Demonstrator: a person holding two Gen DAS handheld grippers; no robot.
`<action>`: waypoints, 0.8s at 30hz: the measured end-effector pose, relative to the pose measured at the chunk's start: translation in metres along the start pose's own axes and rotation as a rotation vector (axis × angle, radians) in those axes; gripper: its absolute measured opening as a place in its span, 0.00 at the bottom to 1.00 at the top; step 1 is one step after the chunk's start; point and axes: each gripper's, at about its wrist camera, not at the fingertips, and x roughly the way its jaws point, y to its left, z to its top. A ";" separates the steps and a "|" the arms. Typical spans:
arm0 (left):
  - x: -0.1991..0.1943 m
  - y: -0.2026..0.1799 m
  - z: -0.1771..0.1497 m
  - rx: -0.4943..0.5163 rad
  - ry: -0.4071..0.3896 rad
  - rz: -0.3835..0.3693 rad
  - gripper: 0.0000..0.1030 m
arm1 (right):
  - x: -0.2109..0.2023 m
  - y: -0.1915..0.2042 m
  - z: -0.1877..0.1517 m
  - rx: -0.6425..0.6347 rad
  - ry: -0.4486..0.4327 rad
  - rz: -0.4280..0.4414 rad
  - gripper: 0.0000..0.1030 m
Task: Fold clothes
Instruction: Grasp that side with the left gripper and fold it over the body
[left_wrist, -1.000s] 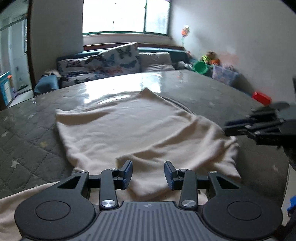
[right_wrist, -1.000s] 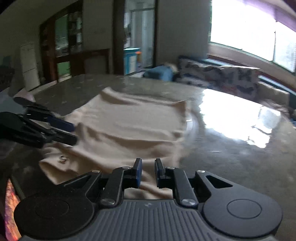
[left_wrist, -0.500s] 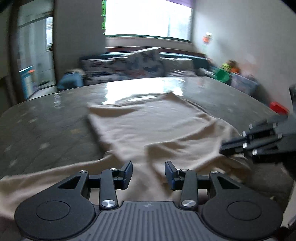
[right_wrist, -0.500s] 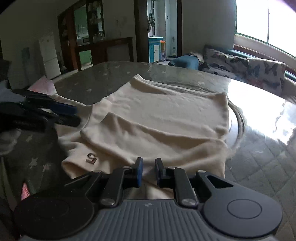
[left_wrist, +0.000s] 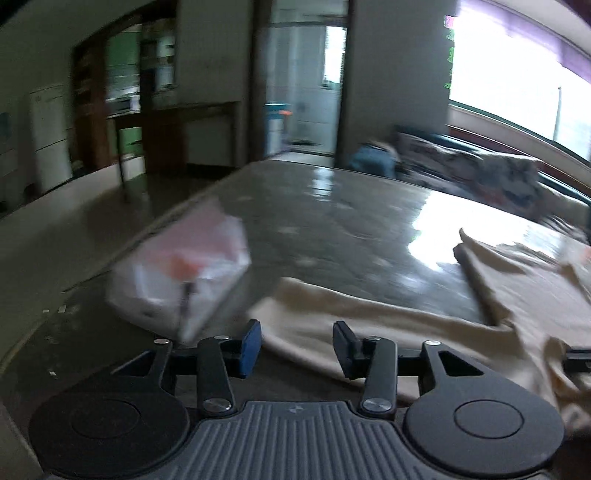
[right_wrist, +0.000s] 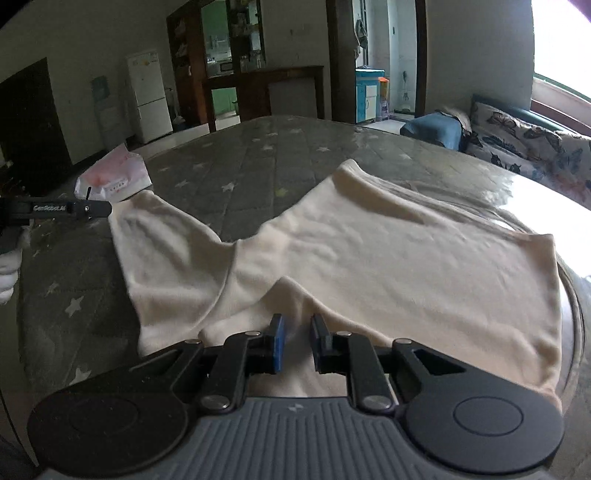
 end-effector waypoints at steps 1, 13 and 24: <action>0.004 0.003 0.001 -0.009 0.005 0.022 0.48 | 0.001 0.001 0.001 -0.002 0.001 0.001 0.15; 0.030 0.013 0.005 -0.143 0.084 0.043 0.10 | -0.042 0.004 -0.008 0.011 -0.079 -0.021 0.15; -0.057 -0.091 0.047 0.000 -0.070 -0.372 0.06 | -0.069 -0.024 -0.025 0.153 -0.134 -0.069 0.15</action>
